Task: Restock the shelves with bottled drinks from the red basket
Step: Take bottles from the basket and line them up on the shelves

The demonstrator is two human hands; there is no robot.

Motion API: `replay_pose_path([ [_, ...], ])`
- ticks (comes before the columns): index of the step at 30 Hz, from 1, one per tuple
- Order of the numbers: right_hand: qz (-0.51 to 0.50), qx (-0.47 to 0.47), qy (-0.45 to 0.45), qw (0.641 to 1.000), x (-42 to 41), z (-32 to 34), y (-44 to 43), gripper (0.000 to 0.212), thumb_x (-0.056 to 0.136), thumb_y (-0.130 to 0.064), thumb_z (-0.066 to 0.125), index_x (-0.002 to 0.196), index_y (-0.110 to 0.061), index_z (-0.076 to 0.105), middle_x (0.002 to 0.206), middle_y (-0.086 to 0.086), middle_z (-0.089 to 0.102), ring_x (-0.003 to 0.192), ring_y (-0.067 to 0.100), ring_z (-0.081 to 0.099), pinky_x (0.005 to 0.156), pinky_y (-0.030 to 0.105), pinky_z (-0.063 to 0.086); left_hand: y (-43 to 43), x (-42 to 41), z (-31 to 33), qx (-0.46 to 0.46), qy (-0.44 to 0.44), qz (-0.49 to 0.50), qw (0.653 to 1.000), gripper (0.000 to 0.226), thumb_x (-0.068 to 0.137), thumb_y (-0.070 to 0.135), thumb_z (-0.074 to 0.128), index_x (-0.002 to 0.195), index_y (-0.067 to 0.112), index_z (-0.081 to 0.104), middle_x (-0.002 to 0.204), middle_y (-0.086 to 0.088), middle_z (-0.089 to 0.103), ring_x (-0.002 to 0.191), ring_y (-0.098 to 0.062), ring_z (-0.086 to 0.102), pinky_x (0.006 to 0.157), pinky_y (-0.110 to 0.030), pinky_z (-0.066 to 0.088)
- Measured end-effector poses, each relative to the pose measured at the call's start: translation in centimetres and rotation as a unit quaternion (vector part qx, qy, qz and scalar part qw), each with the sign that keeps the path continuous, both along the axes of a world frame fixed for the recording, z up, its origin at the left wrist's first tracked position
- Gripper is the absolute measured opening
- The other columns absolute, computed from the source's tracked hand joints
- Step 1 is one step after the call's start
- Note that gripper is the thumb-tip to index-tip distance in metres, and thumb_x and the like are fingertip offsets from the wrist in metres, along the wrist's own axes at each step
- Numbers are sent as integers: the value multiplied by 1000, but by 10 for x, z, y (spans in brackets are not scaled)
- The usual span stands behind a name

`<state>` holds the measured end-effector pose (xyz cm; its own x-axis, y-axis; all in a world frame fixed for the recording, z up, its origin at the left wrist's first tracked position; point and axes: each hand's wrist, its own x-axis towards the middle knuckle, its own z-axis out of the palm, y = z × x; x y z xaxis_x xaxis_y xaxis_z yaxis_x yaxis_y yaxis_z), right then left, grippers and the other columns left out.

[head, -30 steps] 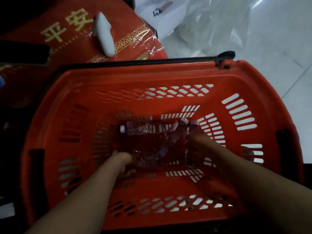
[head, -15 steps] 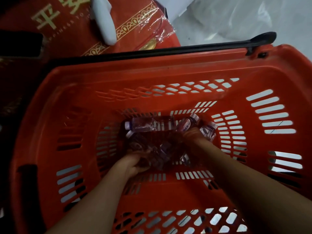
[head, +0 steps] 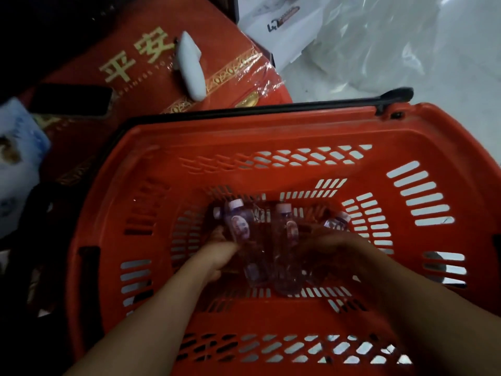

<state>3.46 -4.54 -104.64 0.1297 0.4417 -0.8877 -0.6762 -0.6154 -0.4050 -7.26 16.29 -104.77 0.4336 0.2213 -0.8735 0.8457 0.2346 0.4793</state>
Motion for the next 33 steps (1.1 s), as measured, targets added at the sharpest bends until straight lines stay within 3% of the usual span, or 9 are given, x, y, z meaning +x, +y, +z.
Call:
replay_pose_path([
  [4, 23, 52, -33, 998, 18, 16, 15, 37, 78, 8, 71, 106, -16, 73, 93, 11, 77, 85, 28, 74, 86, 45, 59, 3, 16, 37, 69, -83, -39, 993, 51, 68, -6, 83, 105, 14, 55, 99, -7, 73, 77, -12, 67, 58, -19, 53],
  [8, 46, 134, -117, 983, 34, 72, 35, 41, 71, 9, 78, 106, -11, 71, 98, 6, 75, 86, 21, 70, 80, 36, 58, 14, 19, 98, 100, -119, -106, 982, 48, 70, 1, 84, 112, 11, 64, 99, -6, 76, 82, -17, 71, 70, -34, 54],
  [11, 43, 196, -175, 964, 35, 116, 51, 48, 69, 16, 75, 113, -1, 67, 103, 14, 73, 95, 26, 68, 81, 34, 56, 35, 17, 152, 126, -156, -126, 972, 49, 69, 0, 84, 112, 13, 65, 85, 2, 76, 73, -9, 71, 63, -28, 55],
  [14, 4, 232, -178, 956, 28, 161, 69, 53, 73, 14, 74, 119, -9, 64, 100, 10, 72, 94, 24, 69, 76, 36, 57, 59, 10, 208, 140, -203, -127, 961, 52, 67, -3, 85, 111, 17, 65, 84, 5, 77, 75, -8, 74, 59, -27, 57],
  [18, -34, 266, -241, 933, 18, 217, 94, 54, 75, 7, 77, 123, -13, 63, 103, 6, 71, 95, 20, 70, 80, 41, 57, 87, 2, 267, 187, -302, -123, 927, 56, 57, 1, 87, 107, 19, 70, 97, 0, 78, 90, -17, 75, 73, -38, 61],
  [20, -48, 276, -267, 922, 17, 238, 102, 50, 75, 6, 77, 120, -14, 65, 98, 3, 72, 91, 16, 71, 75, 36, 57, 95, 3, 287, 203, -347, -118, 908, 53, 54, 6, 87, 104, 16, 72, 98, 0, 78, 91, -17, 74, 77, -33, 60],
  [25, -79, 328, -340, 878, 3, 292, 152, 52, 70, 15, 75, 114, -12, 69, 100, 10, 74, 91, 21, 72, 75, 36, 58, 128, -17, 326, 250, -437, -43, 863, 49, 62, -9, 83, 99, 21, 72, 93, 6, 78, 82, -5, 73, 69, -14, 54],
  [29, -98, 371, -389, 837, -14, 319, 211, 56, 69, 20, 71, 117, -8, 66, 107, 17, 74, 92, 30, 72, 74, 39, 59, 160, -31, 343, 300, -472, 64, 826, 49, 66, -10, 81, 94, 29, 70, 87, 13, 77, 80, -2, 72, 70, -15, 54],
  [33, -97, 409, -431, 798, -36, 338, 268, 57, 60, 3, 79, 115, -9, 68, 108, 13, 75, 104, 35, 70, 86, 44, 59, 183, -52, 355, 378, -505, 158, 759, 49, 70, -8, 78, 97, 33, 71, 88, 15, 77, 81, 1, 72, 70, -14, 53],
])
